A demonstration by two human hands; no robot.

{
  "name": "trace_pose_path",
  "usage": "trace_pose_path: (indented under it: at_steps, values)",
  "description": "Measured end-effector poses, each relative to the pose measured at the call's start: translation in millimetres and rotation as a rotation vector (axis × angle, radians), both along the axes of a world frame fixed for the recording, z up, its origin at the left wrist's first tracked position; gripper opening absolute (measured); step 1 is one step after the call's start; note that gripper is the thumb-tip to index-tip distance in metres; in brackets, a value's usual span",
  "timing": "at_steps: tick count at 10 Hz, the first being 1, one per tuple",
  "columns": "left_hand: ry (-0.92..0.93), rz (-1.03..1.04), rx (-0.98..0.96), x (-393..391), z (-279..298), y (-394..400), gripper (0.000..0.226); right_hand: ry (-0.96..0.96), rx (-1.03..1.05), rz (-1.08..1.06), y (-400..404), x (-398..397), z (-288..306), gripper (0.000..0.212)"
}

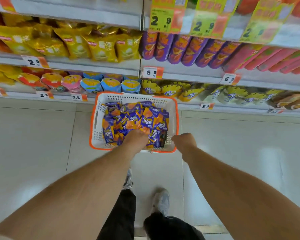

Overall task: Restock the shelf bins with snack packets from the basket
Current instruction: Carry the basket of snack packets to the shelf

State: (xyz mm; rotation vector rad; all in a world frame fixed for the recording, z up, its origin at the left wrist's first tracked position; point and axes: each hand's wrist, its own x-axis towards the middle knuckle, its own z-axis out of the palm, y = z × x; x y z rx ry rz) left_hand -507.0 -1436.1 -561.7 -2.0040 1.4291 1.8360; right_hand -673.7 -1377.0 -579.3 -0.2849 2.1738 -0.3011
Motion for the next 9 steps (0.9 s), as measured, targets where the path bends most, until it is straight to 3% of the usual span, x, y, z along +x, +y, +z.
trace_pose_path:
  at_steps: [1, 3, 5, 6, 8, 9]
  values:
    - [0.017, -0.058, -0.021, -23, -65, -24, 0.027, 0.014, 0.029, -0.02, -23, -11, -53, 0.026]
    - [0.046, -0.114, -0.039, -60, -153, -32, 0.018, 0.076, 0.139, 0.094, -51, -42, -157, 0.041]
    - [0.024, -0.08, -0.075, -77, -218, -19, 0.017, -0.057, 0.161, 0.06, -50, -59, -214, 0.049]
    - [-0.014, -0.1, -0.08, -80, -229, -15, 0.019, -0.148, 0.049, -0.07, -48, -58, -228, 0.045]
    - [-0.057, -0.084, -0.078, -66, -223, -28, 0.014, 0.304, 0.02, -0.059, -57, -23, -192, 0.046]
    - [-0.08, -0.023, -0.083, -41, -210, -52, 0.026, 0.239, -0.153, -0.151, -72, 6, -162, 0.032]
